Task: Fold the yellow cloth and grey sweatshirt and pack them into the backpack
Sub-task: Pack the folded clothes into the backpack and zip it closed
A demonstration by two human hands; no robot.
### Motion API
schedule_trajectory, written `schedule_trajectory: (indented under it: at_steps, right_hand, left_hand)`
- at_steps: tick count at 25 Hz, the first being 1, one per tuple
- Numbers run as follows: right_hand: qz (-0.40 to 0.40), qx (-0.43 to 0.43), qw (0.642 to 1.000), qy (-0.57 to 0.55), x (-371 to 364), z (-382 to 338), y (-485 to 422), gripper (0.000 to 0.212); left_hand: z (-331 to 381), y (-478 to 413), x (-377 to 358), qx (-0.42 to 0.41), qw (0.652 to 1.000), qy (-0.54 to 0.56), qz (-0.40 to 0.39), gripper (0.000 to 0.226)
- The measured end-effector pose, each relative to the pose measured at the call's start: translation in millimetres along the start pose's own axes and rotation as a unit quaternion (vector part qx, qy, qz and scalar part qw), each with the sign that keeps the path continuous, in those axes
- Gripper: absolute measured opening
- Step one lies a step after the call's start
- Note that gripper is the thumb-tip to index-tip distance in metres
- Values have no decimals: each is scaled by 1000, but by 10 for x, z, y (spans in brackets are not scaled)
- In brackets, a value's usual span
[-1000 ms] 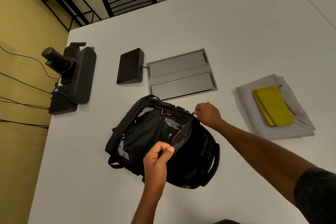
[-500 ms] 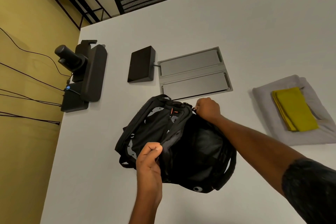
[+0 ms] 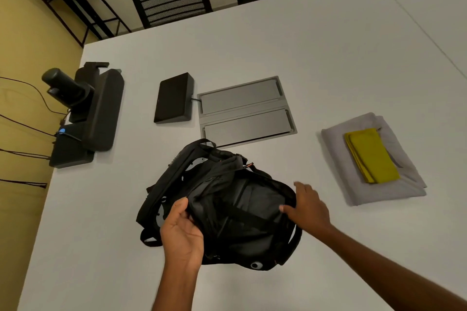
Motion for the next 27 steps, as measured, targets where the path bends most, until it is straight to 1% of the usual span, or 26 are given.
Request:
schedule_trajectory:
  at_steps: [2, 4, 5, 8, 11, 14, 16, 17, 18, 20, 21, 22, 23, 25, 27]
  right_hand:
    - [-40, -38, 998, -12, -127, 239, 133, 78]
    - [-42, -61, 996, -39, -183, 369, 172, 68]
    - [-38, -66, 996, -47, -198, 389, 165, 65]
    - [-28, -62, 997, -42, -224, 405, 136, 56]
    - [-21, -61, 997, -33, -215, 466, 117, 48]
    - [-9, -64, 997, -29, -189, 540, 106, 42]
    - [-7, -66, 997, -26, -197, 542, 95, 38]
    - [-10, -63, 998, -26, -202, 527, 93, 39]
    - [-12, -59, 998, -31, -196, 507, 95, 46]
    - [-5, -57, 995, -77, -114, 482, 70, 76]
    - [13, -55, 993, -107, -35, 487, 30, 88]
    - [44, -51, 991, -118, 69, 514, -43, 95]
    - [89, -44, 990, -99, 188, 568, -157, 98]
    - [187, -30, 982, -14, 422, 728, -478, 102]
    - [245, -64, 966, 50, 617, 927, -841, 114]
  left_hand:
    - [42, -41, -17, 0, 1000, 7, 5, 40]
    - [119, -94, -36, 1, 1000, -2, 4, 32]
    - [169, -129, -35, -1, 1000, -3, -1, 32]
    - [381, -265, -5, -11, 1000, -8, -4, 38]
    - [615, -442, 54, -13, 1000, -14, 2, 35]
    - [815, -620, 117, -23, 999, 6, 24, 47]
    - [864, -693, 135, -23, 999, 14, 24, 47]
    - [855, -698, 128, -16, 1000, 12, 22, 47]
    - [832, -693, 120, -10, 1000, 8, 19, 48]
    - [773, -661, 80, 3, 1000, -7, 7, 49]
    - [753, -643, 67, 8, 1000, -17, 1, 51]
    - [734, -630, 67, 9, 1000, -24, -2, 52]
    - [717, -618, 65, 11, 1000, -29, -6, 53]
    - [701, -628, 94, 16, 999, -32, -6, 50]
    - [685, -642, 122, 24, 999, -34, -3, 49]
Point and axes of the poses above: each hand's wrist, its own y-axis away from the middle knuckle, its own x-axis out of the back of the hand, z = x × y, the point moved 2 cm from there along -y, towards the middle knuckle, and after that the axes turned 2 degrees about -x, right-handed, at the moved point
